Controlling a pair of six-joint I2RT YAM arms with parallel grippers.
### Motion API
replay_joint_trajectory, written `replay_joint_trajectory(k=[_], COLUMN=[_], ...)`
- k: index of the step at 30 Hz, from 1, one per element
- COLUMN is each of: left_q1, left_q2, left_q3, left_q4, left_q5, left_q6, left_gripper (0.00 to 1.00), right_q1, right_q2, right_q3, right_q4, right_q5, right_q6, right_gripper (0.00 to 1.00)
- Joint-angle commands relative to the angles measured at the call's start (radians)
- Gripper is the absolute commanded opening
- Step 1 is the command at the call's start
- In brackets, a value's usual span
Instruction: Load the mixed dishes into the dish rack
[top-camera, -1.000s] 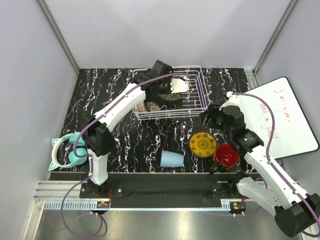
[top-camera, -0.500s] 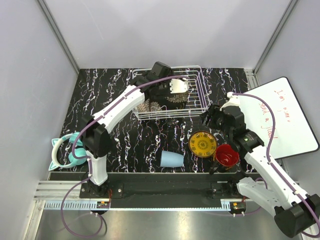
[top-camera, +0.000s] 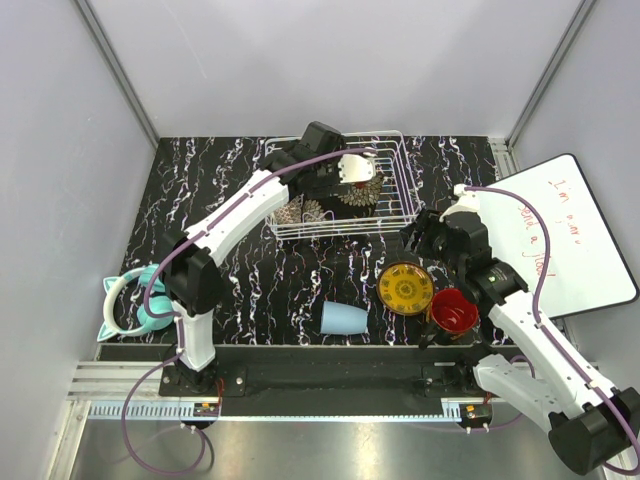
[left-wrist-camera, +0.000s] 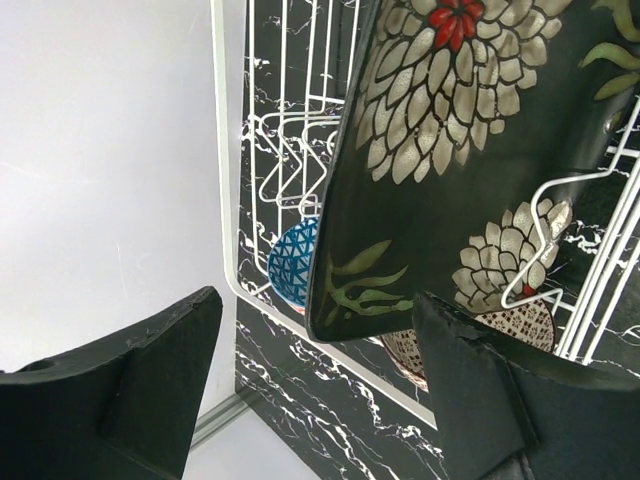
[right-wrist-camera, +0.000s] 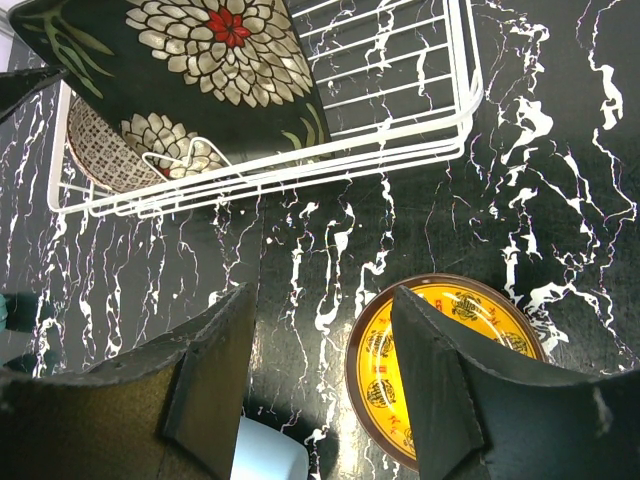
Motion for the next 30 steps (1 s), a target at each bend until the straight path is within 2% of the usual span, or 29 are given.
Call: replay_joint_trajectory(k=[1,9,12,20,30], left_q1=[0.021,0.14,0.164,0.133,0.116], left_q2=[-0.053,-0.043,-0.027,0.033,0.022], left_q3=[0.019,0.1,0.114,0.157,0.146], left_q4=[0.067,0.279,0.307,0.27,0.229], left_q5=[-0.032,-0.056,-0.044,0.034,0.1], left_q6=[-0.039,-0.203,-0.232,-0.304,-0.333], left_gripper=[0.83,0.81,0.82,0.82,0.86], right_q1=[-0.009,-0.009,-0.012,-0.013,-0.013], right_q2=[0.001,0.055,0.085,0.102,0.13], right_q3=[0.022,0.045,0.061,0.058,0.059], right_q4=[0.006,0.006,0.011,0.011,0.014], right_q5=[0.013,0.027,0.024,0.014,0.024], right_q6=[-0.002,-0.025,-0.034,-0.02,-0.013], right_gripper=[0.65,0.68,0.68,0.68,0.68])
